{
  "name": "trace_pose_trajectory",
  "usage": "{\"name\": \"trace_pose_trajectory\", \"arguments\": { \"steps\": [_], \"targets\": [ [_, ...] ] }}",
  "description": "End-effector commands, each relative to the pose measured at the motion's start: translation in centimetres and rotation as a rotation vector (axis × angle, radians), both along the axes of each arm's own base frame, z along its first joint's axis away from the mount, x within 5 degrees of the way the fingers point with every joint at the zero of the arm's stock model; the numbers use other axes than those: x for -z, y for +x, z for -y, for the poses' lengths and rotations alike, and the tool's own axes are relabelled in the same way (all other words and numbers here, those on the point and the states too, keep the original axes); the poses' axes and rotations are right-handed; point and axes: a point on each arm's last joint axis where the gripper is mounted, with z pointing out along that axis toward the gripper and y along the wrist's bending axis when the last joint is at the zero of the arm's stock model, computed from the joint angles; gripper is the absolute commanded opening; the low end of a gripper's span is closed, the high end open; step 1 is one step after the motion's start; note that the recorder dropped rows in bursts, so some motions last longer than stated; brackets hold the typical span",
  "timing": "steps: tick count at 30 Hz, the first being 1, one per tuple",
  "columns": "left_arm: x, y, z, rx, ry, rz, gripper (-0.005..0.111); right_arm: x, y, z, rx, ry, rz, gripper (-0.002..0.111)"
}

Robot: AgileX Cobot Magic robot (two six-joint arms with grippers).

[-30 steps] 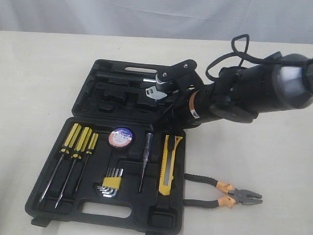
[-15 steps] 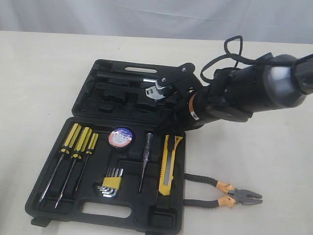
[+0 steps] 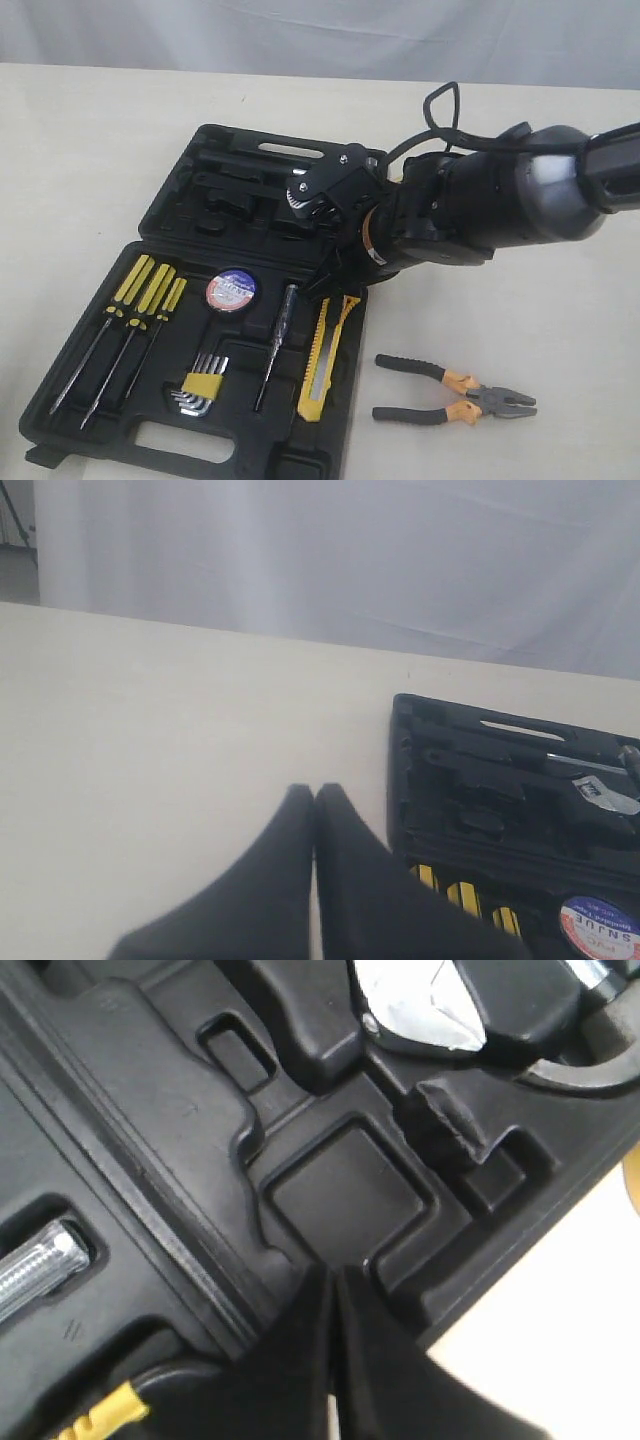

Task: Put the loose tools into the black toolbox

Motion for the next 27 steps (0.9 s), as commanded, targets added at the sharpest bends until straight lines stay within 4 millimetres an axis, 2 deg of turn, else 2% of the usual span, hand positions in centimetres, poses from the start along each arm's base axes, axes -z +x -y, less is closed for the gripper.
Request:
{"name": "trace_pose_trajectory", "arguments": {
  "steps": [1, 12, 18, 21, 23, 27],
  "targets": [
    [-0.1, 0.0, 0.0, 0.005, 0.005, 0.0, 0.0, 0.2, -0.2, 0.3, -0.001, -0.037, -0.01, -0.001],
    [-0.1, 0.0, 0.0, 0.005, 0.005, 0.0, 0.0, 0.5, 0.1, 1.6, 0.012, -0.162, -0.009, -0.001],
    [-0.2, 0.0, 0.0, 0.005, 0.005, 0.002, 0.0, 1.4, 2.6, 5.7, 0.119, -0.156, -0.014, -0.001],
    [-0.2, 0.0, 0.0, 0.005, 0.005, 0.002, 0.0, 1.4, 3.3, 6.8, 0.138, -0.142, 0.001, -0.001],
    [-0.2, 0.0, 0.0, 0.005, 0.005, 0.002, 0.0, 1.4, 3.4, 6.8, 0.136, -0.124, 0.006, -0.001],
    [-0.2, 0.0, 0.0, 0.005, 0.005, 0.002, 0.0, 0.3, 2.9, 5.4, 0.092, -0.108, 0.035, -0.001]
  ]
}}
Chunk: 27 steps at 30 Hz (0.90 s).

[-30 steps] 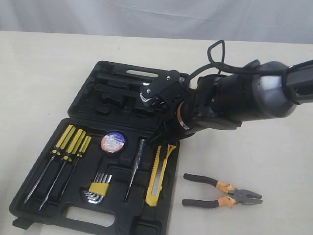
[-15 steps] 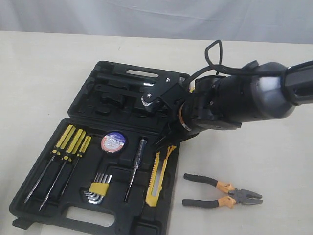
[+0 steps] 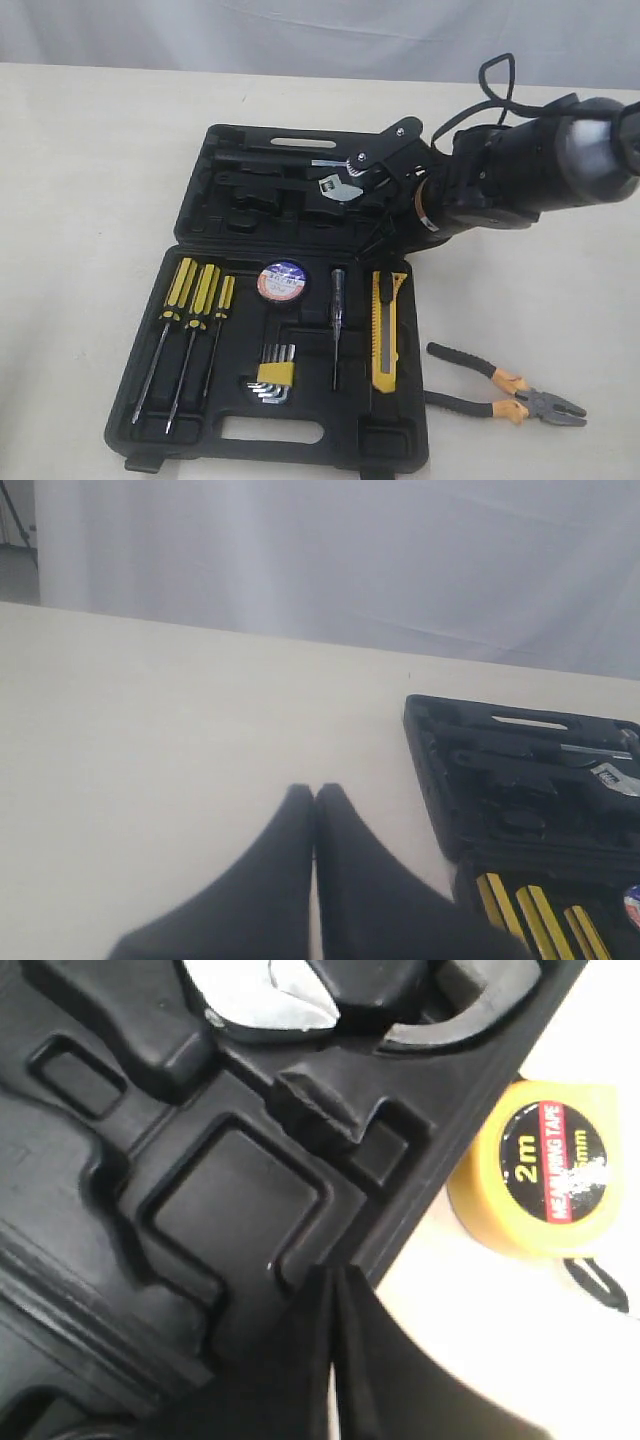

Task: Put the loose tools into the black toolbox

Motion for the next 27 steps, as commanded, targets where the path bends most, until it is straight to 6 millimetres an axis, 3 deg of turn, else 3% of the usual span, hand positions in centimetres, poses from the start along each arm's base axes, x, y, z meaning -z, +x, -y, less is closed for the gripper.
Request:
{"name": "trace_pose_trajectory", "arguments": {
  "steps": [1, 5, 7, 13, 23, 27],
  "targets": [
    [-0.2, 0.0, 0.0, 0.005, 0.005, 0.002, 0.0, -0.6, -0.9, -0.7, -0.013, -0.026, 0.0, -0.001],
    [-0.2, 0.0, 0.0, 0.005, 0.005, 0.002, 0.0, -3.8, -2.5, -2.2, -0.031, -0.044, 0.059, -0.001],
    [-0.2, 0.0, 0.0, 0.005, 0.005, 0.002, 0.0, -4.3, -3.4, -2.9, -0.042, -0.087, 0.057, -0.001],
    [-0.1, 0.0, 0.0, 0.005, 0.005, 0.0, 0.0, -1.5, -4.4, -3.1, -0.091, -0.137, -0.014, -0.001],
    [-0.1, 0.0, 0.0, 0.005, 0.005, 0.0, 0.0, -0.4, -5.6, -3.5, -0.144, -0.043, -0.05, -0.001],
    [-0.1, 0.0, 0.0, 0.005, 0.005, 0.0, 0.0, -0.2, -6.3, -3.9, -0.147, -0.082, -0.07, -0.001]
  ]
}}
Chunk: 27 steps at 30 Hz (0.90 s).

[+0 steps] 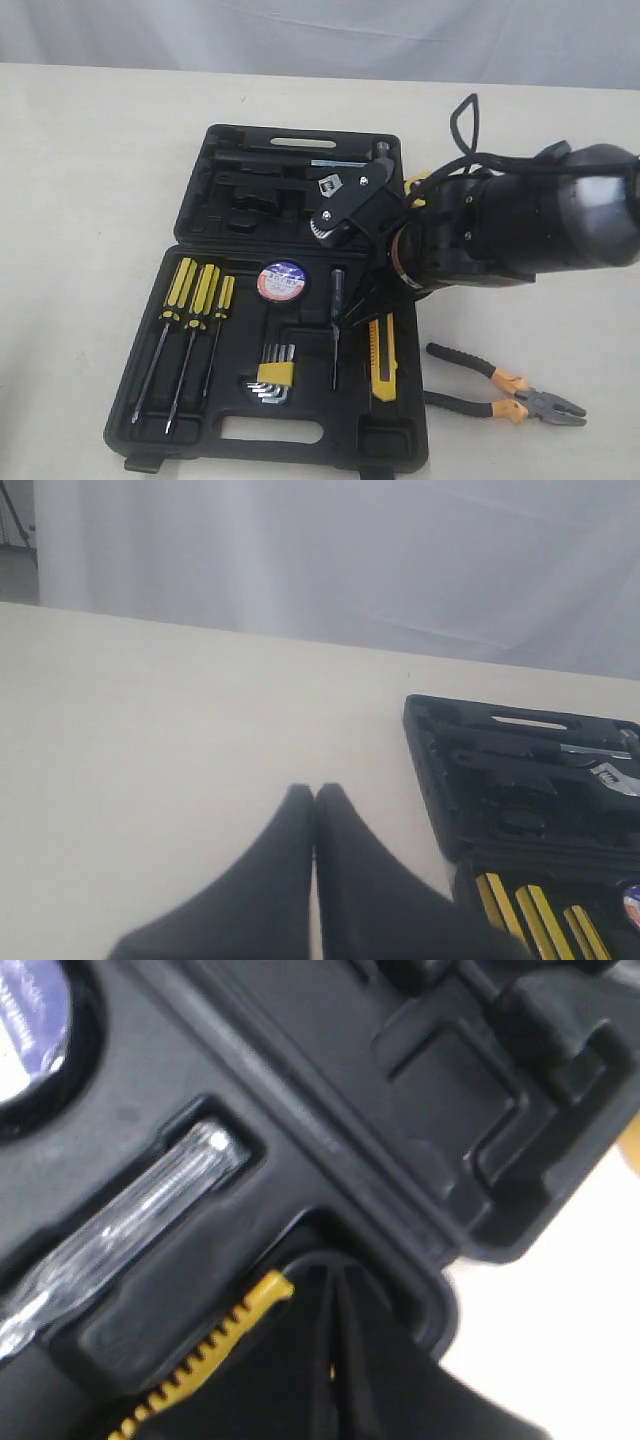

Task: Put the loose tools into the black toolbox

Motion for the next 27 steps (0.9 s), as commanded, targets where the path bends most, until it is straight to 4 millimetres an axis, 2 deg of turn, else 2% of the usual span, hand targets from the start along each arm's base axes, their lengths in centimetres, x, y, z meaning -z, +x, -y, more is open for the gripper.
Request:
{"name": "trace_pose_trajectory", "arguments": {
  "steps": [1, 5, 12, 27],
  "targets": [
    [-0.1, 0.0, 0.0, 0.005, 0.005, 0.0, 0.0, 0.2, -1.0, -0.5, -0.011, -0.048, -0.023, -0.001],
    [-0.1, 0.0, 0.0, 0.005, 0.005, 0.0, 0.0, -0.7, -1.3, -1.0, -0.017, -0.025, -0.002, -0.001],
    [-0.2, 0.0, 0.0, 0.005, 0.005, 0.002, 0.0, -3.3, -2.0, -0.2, 0.083, 0.018, 0.006, -0.001],
    [-0.2, 0.0, 0.0, 0.005, 0.005, 0.002, 0.0, -1.5, -3.7, 0.0, 0.037, 0.063, -0.083, -0.001]
  ]
}}
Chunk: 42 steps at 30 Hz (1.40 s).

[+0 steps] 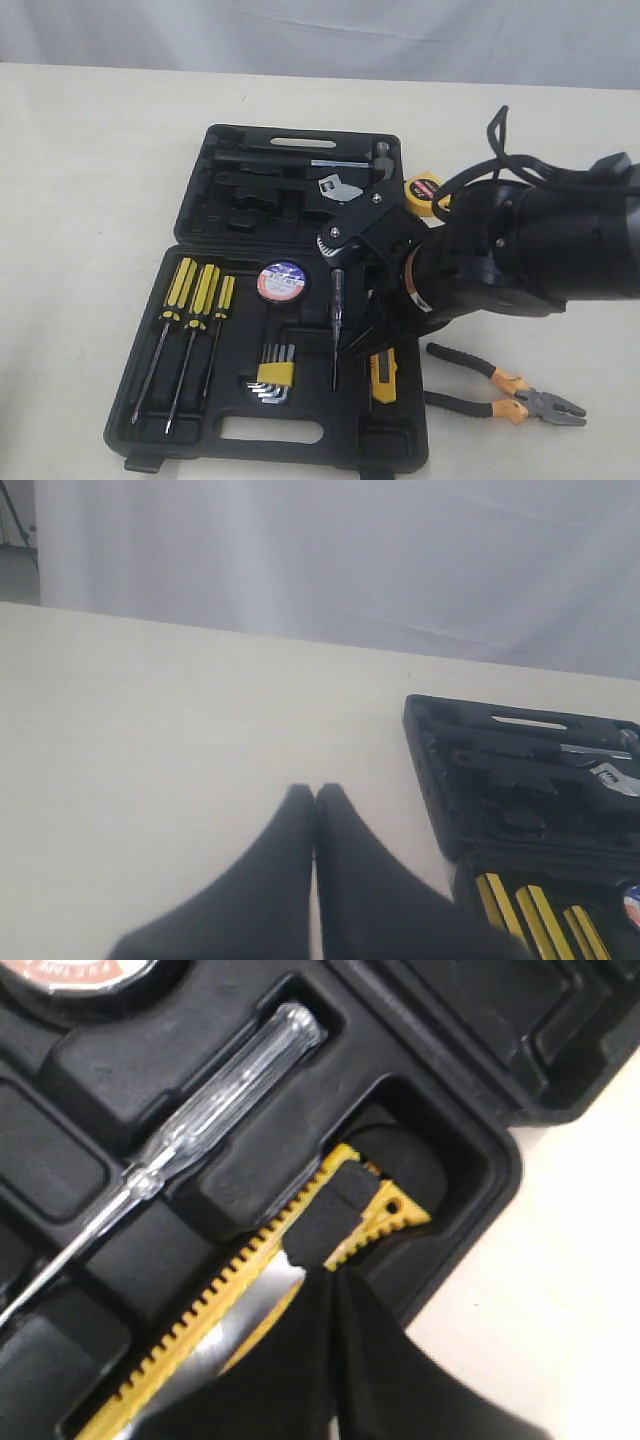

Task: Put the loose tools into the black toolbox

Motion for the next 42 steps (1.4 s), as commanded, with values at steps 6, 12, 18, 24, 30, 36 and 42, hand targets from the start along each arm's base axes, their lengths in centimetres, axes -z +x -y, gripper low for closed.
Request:
{"name": "trace_pose_trajectory", "arguments": {
  "steps": [6, 12, 18, 24, 30, 36, 42],
  "targets": [
    [-0.2, 0.0, 0.0, 0.005, 0.005, 0.002, 0.0, 0.3, -0.4, -0.2, -0.024, 0.051, 0.005, -0.001],
    [-0.2, 0.0, 0.0, 0.005, 0.005, 0.002, 0.0, 0.4, -0.4, -0.3, -0.019, 0.062, 0.0, -0.001],
    [-0.2, 0.0, 0.0, 0.005, 0.005, 0.002, 0.0, 2.7, -0.4, -0.4, -0.034, 0.034, -0.05, -0.001],
    [-0.2, 0.0, 0.0, 0.005, 0.005, 0.002, 0.0, 1.6, 0.1, -0.6, -0.041, 0.032, -0.017, -0.001],
    [-0.2, 0.0, 0.0, 0.005, 0.005, 0.002, 0.0, -3.6, 0.2, 0.4, 0.062, 0.029, 0.069, -0.001],
    [-0.2, 0.0, 0.0, 0.005, 0.005, 0.002, 0.0, -9.2, 1.1, 0.7, 0.134, 0.094, 0.178, -0.001],
    [-0.2, 0.0, 0.0, 0.006, -0.004, 0.001, 0.0, -13.5, 4.9, 4.2, 0.209, 0.159, 0.108, -0.001]
  ]
}}
